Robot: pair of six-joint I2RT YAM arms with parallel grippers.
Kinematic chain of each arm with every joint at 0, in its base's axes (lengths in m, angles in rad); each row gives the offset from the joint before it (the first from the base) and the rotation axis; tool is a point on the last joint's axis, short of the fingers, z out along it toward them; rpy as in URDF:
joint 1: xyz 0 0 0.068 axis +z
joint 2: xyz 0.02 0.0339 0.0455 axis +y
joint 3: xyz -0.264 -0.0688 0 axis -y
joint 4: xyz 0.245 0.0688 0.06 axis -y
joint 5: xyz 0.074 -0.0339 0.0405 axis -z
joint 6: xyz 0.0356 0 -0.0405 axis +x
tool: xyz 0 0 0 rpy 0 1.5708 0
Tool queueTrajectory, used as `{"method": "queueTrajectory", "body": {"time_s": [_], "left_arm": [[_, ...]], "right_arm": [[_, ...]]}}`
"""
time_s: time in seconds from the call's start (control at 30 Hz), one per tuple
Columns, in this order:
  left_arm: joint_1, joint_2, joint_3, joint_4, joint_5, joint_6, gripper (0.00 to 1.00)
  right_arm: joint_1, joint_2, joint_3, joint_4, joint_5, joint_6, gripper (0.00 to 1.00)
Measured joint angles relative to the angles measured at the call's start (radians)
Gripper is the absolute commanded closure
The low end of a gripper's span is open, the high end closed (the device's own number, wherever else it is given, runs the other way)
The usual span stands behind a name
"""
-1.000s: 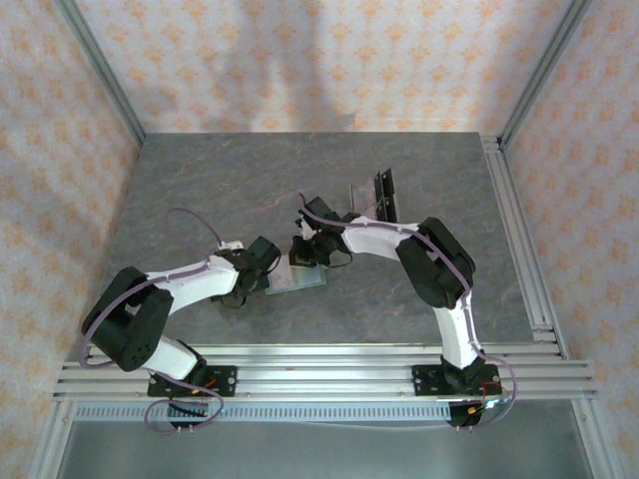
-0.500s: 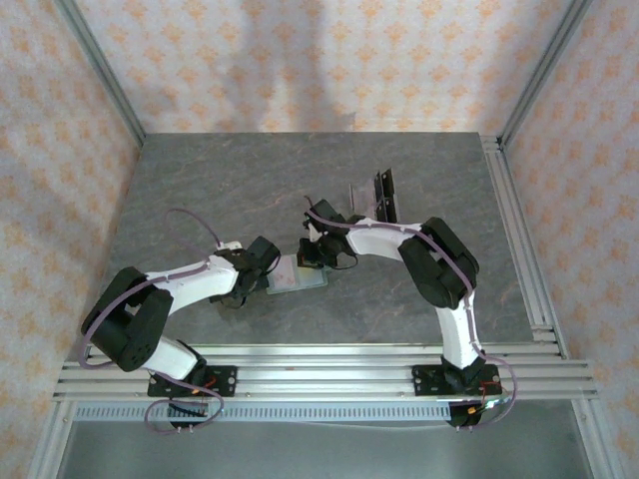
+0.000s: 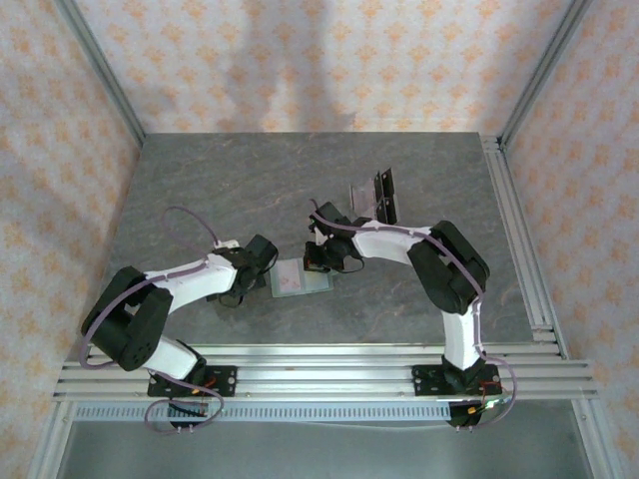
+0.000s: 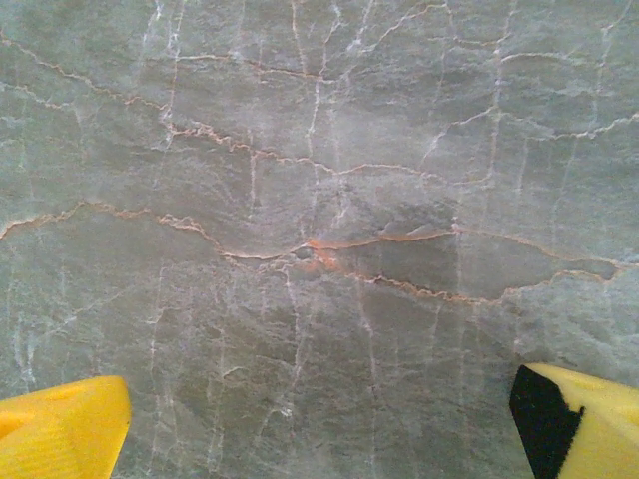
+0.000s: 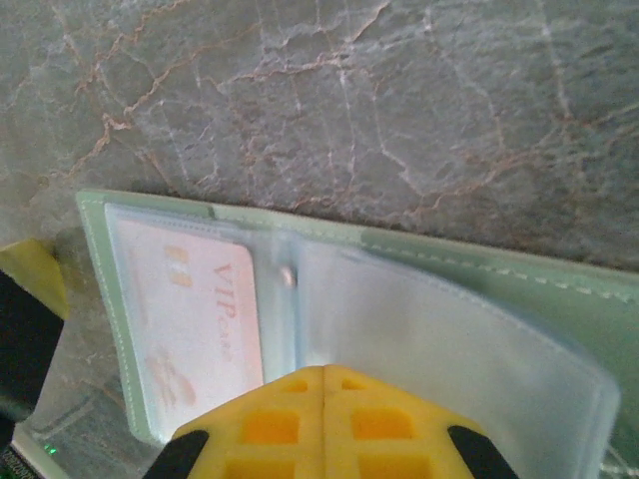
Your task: Put the credit cards into the card holder
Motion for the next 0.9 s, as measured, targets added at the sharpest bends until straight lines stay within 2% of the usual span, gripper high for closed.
{"method": "queueTrajectory", "body": {"time_s": [0.9], "left_arm": [[-0.001, 0.049, 0.018, 0.03, 0.017, 0.045, 0.01]], "right_arm": [[0.06, 0.022, 0.016, -0.026, -0.002, 0.0, 1.0]]}}
